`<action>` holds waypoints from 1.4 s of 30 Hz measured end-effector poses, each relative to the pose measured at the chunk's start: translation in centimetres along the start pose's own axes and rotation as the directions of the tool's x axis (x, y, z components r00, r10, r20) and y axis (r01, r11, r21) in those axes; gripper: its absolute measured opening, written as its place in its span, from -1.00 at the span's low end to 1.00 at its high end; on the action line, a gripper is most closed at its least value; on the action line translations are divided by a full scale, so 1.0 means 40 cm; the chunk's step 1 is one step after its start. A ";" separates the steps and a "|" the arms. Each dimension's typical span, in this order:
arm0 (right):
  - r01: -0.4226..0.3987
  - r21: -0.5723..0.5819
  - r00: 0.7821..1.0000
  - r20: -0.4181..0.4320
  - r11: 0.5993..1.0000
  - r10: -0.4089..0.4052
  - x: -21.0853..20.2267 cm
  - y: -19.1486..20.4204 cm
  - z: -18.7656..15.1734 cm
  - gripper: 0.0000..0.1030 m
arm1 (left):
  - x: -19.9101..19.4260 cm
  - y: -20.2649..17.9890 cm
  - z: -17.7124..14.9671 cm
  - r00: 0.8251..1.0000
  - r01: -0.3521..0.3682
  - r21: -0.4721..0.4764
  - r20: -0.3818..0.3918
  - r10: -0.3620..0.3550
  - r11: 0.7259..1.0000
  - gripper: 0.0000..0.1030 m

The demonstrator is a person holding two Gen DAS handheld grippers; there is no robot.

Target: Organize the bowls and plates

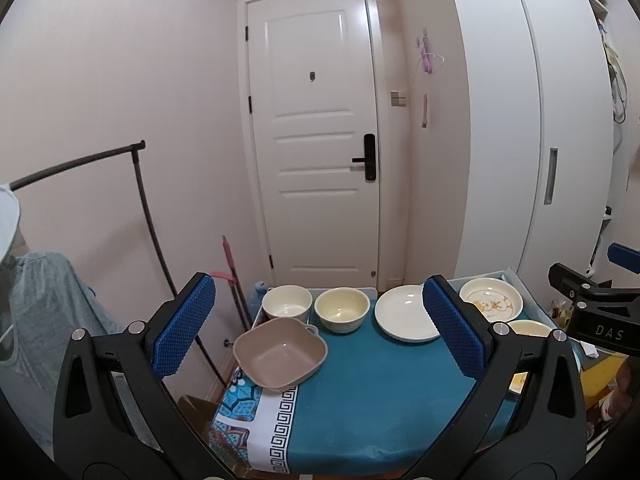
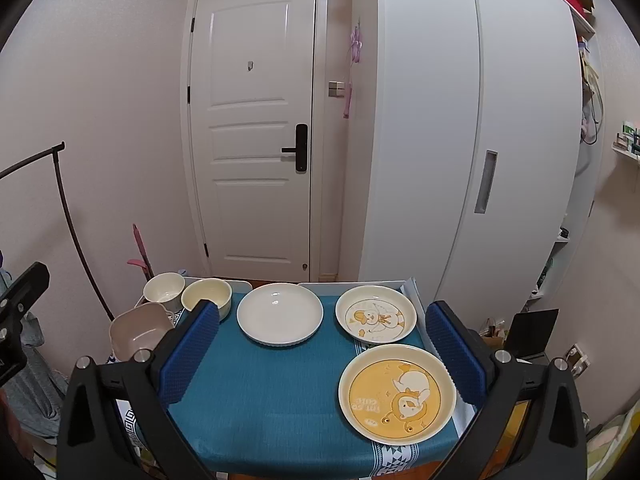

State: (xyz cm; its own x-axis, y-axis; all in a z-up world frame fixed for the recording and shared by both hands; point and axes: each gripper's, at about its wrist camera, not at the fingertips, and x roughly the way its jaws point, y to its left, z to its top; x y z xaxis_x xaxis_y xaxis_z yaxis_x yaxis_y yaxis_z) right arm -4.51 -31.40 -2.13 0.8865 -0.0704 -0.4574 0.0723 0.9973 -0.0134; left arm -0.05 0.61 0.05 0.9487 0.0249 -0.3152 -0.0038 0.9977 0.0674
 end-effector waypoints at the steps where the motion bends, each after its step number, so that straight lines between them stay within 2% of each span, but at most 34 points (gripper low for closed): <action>1: 0.000 -0.002 1.000 -0.001 1.000 0.000 0.001 0.002 0.001 1.00 | 0.001 -0.001 0.000 1.000 0.000 0.000 -0.001 0.000 1.000 1.00; 29: -0.001 -0.010 1.000 0.000 1.000 0.001 0.012 0.014 0.003 1.00 | 0.009 0.018 -0.002 1.000 -0.019 -0.006 -0.001 0.019 1.000 1.00; 33: 0.001 -0.021 1.000 0.000 1.000 -0.001 0.012 0.023 0.000 1.00 | 0.008 0.027 -0.003 1.000 0.004 -0.020 0.000 -0.004 1.000 1.00; 42: -0.002 -0.011 1.000 -0.002 1.000 0.002 0.016 0.021 -0.002 1.00 | 0.015 0.029 -0.002 1.000 -0.006 -0.020 -0.005 0.006 1.000 1.00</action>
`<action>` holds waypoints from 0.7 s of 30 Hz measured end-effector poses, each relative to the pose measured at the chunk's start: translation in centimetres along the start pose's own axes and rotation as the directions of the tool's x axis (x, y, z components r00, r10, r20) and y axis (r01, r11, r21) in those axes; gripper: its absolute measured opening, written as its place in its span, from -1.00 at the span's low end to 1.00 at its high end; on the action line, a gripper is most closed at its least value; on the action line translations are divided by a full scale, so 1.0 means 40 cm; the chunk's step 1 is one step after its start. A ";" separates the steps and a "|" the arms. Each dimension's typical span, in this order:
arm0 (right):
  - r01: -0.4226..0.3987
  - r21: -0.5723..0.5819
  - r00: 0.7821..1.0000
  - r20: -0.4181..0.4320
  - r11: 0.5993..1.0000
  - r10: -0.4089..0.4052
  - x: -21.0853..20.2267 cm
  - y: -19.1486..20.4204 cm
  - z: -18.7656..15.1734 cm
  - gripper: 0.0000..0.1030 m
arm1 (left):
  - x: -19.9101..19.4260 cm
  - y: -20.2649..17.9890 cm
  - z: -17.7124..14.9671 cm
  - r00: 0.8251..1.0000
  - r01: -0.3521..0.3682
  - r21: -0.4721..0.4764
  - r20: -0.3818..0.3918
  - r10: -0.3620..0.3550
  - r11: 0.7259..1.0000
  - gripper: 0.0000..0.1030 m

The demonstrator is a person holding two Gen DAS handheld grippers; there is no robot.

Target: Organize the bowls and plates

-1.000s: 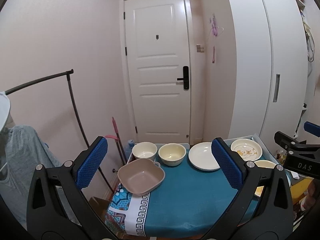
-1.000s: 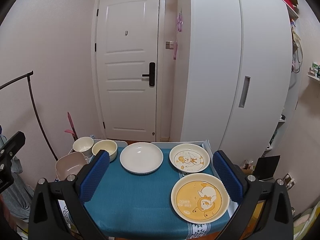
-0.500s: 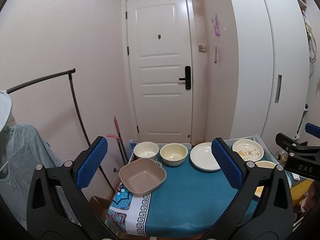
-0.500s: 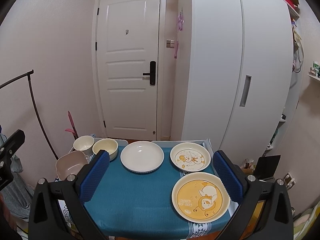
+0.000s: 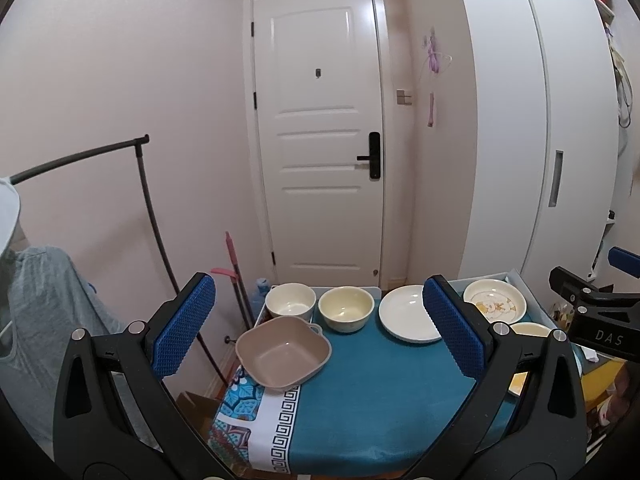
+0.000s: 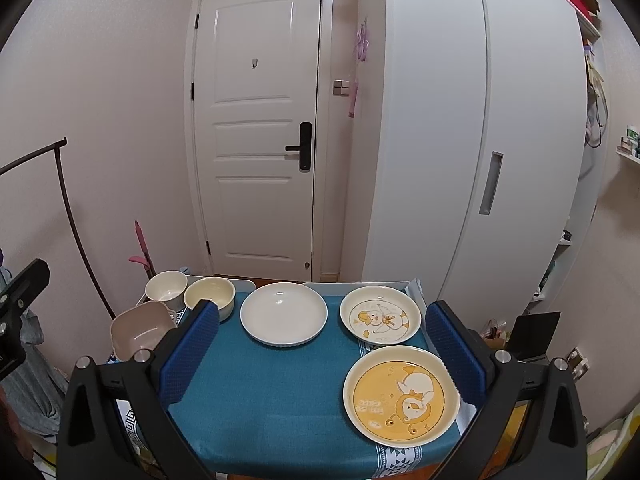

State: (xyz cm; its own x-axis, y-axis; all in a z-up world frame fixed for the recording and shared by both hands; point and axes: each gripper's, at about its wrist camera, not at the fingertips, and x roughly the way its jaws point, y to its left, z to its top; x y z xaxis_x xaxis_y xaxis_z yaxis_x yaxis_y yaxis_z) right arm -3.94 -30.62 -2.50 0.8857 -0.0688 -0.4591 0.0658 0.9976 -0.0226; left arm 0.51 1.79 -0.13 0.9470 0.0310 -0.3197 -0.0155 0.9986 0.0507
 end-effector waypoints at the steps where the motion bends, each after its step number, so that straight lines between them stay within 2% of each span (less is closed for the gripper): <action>1: 0.000 -0.002 1.000 0.000 1.000 0.000 -0.001 0.000 -0.001 1.00 | 0.001 0.001 0.001 1.000 -0.002 -0.003 0.001 0.002 1.000 1.00; 21: -0.018 -0.003 1.000 0.000 1.000 0.018 0.005 -0.003 0.006 1.00 | 0.006 0.002 0.010 1.000 0.003 0.002 -0.008 -0.003 1.000 1.00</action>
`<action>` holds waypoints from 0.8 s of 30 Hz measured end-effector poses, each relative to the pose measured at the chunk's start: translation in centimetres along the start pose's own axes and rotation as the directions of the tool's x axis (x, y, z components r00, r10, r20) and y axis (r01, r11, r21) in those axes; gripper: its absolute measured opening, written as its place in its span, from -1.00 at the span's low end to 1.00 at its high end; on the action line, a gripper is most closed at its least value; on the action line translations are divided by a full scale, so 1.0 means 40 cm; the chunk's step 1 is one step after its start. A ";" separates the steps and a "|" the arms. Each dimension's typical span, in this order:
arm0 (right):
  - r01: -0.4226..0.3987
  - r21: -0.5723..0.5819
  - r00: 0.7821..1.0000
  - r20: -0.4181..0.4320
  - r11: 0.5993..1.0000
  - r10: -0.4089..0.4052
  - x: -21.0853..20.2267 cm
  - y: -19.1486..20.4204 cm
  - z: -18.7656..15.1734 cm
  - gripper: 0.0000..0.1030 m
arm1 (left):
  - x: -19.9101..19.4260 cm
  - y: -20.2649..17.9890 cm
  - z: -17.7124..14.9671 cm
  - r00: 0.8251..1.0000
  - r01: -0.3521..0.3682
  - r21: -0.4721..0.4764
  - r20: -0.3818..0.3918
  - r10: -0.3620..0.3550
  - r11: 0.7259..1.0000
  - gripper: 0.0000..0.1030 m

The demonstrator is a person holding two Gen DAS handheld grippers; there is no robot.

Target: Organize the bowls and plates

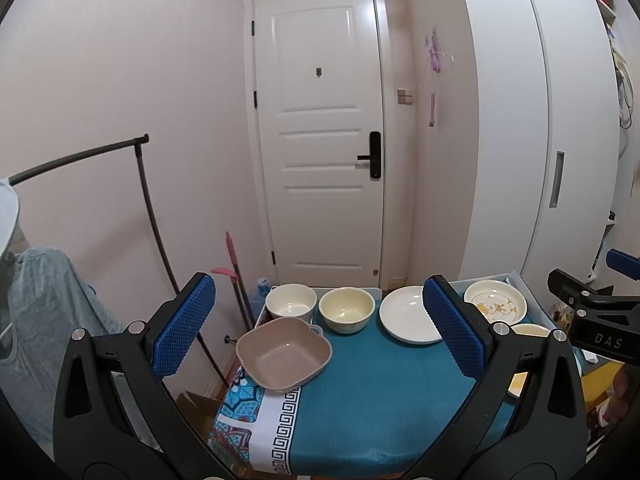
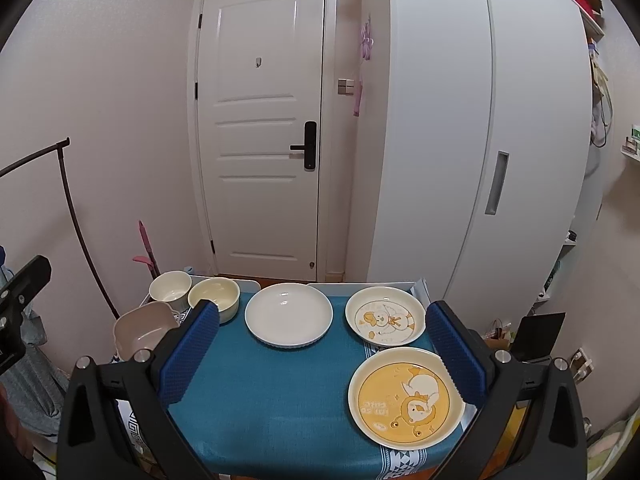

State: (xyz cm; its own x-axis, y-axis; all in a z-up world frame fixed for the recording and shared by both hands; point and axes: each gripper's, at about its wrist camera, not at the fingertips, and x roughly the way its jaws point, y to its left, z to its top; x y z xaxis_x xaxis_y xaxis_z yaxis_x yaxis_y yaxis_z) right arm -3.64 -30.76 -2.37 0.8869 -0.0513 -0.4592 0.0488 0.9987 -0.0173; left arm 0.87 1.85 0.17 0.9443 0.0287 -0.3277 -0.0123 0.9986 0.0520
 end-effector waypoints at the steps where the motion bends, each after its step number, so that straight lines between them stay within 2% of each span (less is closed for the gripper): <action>1: -0.001 0.002 1.000 0.000 1.000 0.001 0.000 -0.001 0.000 1.00 | -0.001 0.000 0.001 1.000 0.002 0.000 0.001 -0.002 1.000 1.00; 8: -0.015 0.008 1.000 -0.002 1.000 0.015 -0.001 -0.011 0.004 1.00 | 0.011 -0.013 0.028 0.999 0.043 -0.002 0.006 -0.043 0.999 1.00; 12: -0.011 0.036 1.000 -0.019 0.999 0.012 0.014 -0.054 0.016 1.00 | 0.050 -0.047 0.058 0.995 0.099 0.022 -0.007 -0.099 0.995 1.00; 15: 0.022 0.057 0.999 -0.046 0.998 -0.019 0.038 -0.096 0.017 1.00 | 0.103 -0.087 0.077 0.985 0.170 0.040 -0.041 -0.169 0.985 1.00; 18: 0.061 0.090 0.995 -0.087 0.994 -0.053 0.073 -0.145 0.006 1.00 | 0.181 -0.141 0.084 0.961 0.261 0.048 -0.108 -0.255 0.964 1.00; 21: 0.101 0.140 0.987 -0.137 0.985 -0.082 0.112 -0.204 -0.020 1.00 | 0.268 -0.206 0.071 0.919 0.359 0.054 -0.195 -0.343 0.932 1.00; 24: 0.131 0.187 0.977 -0.191 0.973 -0.095 0.149 -0.267 -0.059 1.00 | 0.353 -0.284 0.038 0.862 0.449 0.057 -0.293 -0.415 0.892 1.00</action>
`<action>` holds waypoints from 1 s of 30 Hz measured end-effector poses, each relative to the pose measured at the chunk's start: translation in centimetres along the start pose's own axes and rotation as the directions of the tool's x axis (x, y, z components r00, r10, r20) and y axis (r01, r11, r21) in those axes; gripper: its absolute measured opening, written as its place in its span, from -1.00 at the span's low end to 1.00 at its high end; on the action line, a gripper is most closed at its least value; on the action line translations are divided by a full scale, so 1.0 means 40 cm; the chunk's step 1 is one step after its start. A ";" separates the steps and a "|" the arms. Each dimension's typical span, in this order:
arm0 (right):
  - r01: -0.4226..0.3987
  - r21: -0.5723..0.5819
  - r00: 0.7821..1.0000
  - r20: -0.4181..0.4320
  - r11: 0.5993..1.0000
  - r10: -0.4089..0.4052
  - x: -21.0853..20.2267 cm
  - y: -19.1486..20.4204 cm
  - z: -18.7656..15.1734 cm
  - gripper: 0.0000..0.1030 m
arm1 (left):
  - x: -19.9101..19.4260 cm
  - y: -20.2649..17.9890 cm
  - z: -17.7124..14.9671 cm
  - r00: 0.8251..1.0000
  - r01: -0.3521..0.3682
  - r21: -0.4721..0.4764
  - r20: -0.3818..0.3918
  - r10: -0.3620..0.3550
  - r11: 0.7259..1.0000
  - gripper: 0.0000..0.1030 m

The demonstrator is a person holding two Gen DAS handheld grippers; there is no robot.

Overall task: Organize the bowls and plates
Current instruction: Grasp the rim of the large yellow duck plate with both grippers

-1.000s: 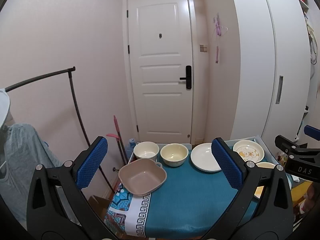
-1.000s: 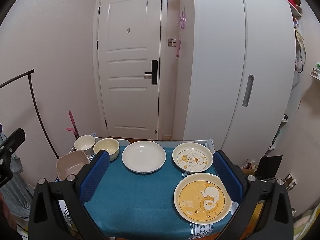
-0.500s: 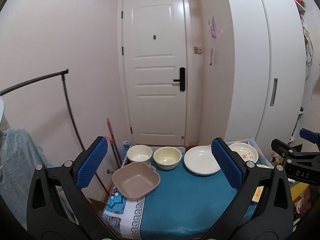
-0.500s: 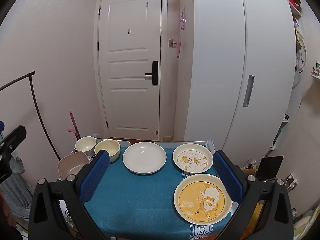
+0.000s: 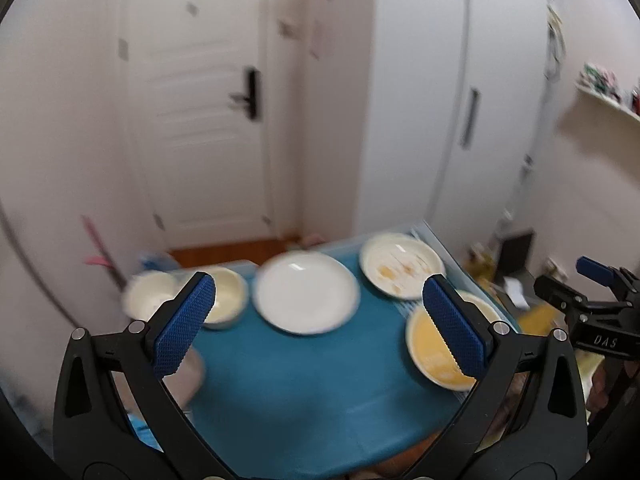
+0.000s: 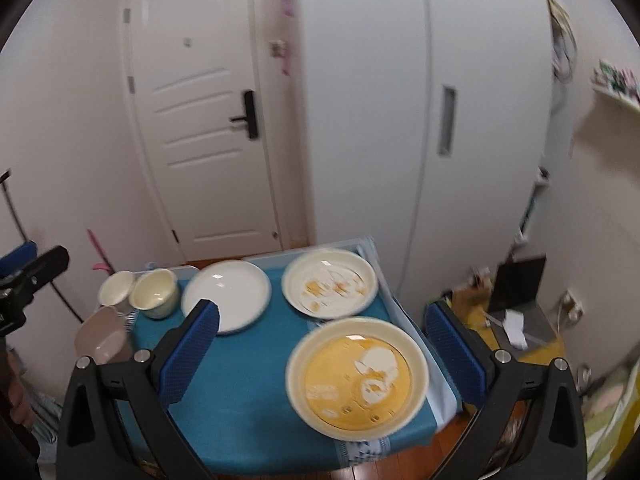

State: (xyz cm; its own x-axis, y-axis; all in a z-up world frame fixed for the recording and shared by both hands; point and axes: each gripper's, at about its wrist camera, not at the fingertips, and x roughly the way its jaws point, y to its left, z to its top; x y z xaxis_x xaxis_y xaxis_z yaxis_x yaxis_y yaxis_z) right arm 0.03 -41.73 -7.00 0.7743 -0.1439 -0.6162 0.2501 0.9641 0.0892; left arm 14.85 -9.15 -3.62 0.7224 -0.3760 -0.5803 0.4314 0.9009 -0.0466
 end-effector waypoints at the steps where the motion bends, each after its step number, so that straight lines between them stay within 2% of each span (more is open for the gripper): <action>1: 0.003 0.019 1.000 -0.018 1.000 -0.003 0.015 -0.021 -0.008 1.00 | 0.046 -0.014 -0.003 0.998 0.038 0.008 -0.042 -0.038 0.999 1.00; 3: 0.004 0.069 0.998 -0.070 0.998 0.001 0.058 -0.070 -0.032 1.00 | 0.123 -0.034 -0.014 0.987 0.113 0.010 -0.117 -0.111 0.994 1.00; 5: 0.007 0.118 0.992 -0.125 0.993 0.008 0.104 -0.120 -0.059 1.00 | 0.206 -0.055 -0.031 0.962 0.192 0.002 -0.197 -0.188 0.981 1.00; 7: -0.003 0.158 0.986 -0.165 0.987 0.030 0.147 -0.169 -0.086 0.99 | 0.294 -0.084 -0.058 0.932 0.241 -0.011 -0.275 -0.235 0.970 1.00; 12: -0.046 0.259 0.956 -0.267 0.965 0.117 0.257 -0.279 -0.153 0.88 | 0.439 -0.146 -0.141 0.866 0.298 -0.058 -0.403 -0.295 0.953 1.00; 14: -0.076 0.273 0.941 -0.299 0.959 0.160 0.300 -0.308 -0.177 0.73 | 0.491 -0.165 -0.174 0.844 0.303 -0.073 -0.442 -0.303 0.950 0.98; 18: -0.140 0.310 0.895 -0.367 0.941 0.254 0.384 -0.352 -0.229 0.39 | 0.571 -0.211 -0.227 0.791 0.313 -0.123 -0.515 -0.330 0.942 0.85; 22: -0.173 0.324 0.865 -0.401 0.930 0.301 0.440 -0.385 -0.254 0.14 | 0.633 -0.230 -0.261 0.748 0.317 -0.140 -0.571 -0.338 0.938 0.56; 23: -0.181 0.322 0.861 -0.405 0.929 0.308 0.450 -0.392 -0.255 0.11 | 0.648 -0.239 -0.270 0.740 0.317 -0.143 -0.581 -0.339 0.937 0.51; 26: -0.201 0.320 0.846 -0.420 0.926 0.329 0.479 -0.413 -0.257 -0.03 | 0.665 -0.252 -0.285 0.721 0.313 -0.157 -0.603 -0.342 0.937 0.21; 28: -0.217 0.321 0.832 -0.433 0.922 0.347 0.494 -0.420 -0.260 -0.25 | 0.680 -0.258 -0.294 0.707 0.309 -0.174 -0.616 -0.348 0.935 -0.14; 29: -0.228 0.318 0.823 -0.442 0.920 0.357 0.503 -0.422 -0.261 -0.34 | 0.687 -0.262 -0.299 0.699 0.305 -0.183 -0.624 -0.350 0.935 -0.22; 30: -0.234 0.313 0.818 -0.448 0.920 0.360 0.511 -0.421 -0.263 -0.39 | 0.691 -0.264 -0.304 0.693 0.302 -0.188 -0.630 -0.351 0.934 -0.38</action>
State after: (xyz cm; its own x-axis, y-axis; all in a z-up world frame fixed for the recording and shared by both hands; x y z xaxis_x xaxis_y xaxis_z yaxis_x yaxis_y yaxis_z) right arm 5.54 -58.57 -29.31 0.4635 0.3296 -0.8225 0.2311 0.8512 0.4713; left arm 23.70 -26.42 -29.07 0.0088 -0.4404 -0.8978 0.5200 0.7689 -0.3721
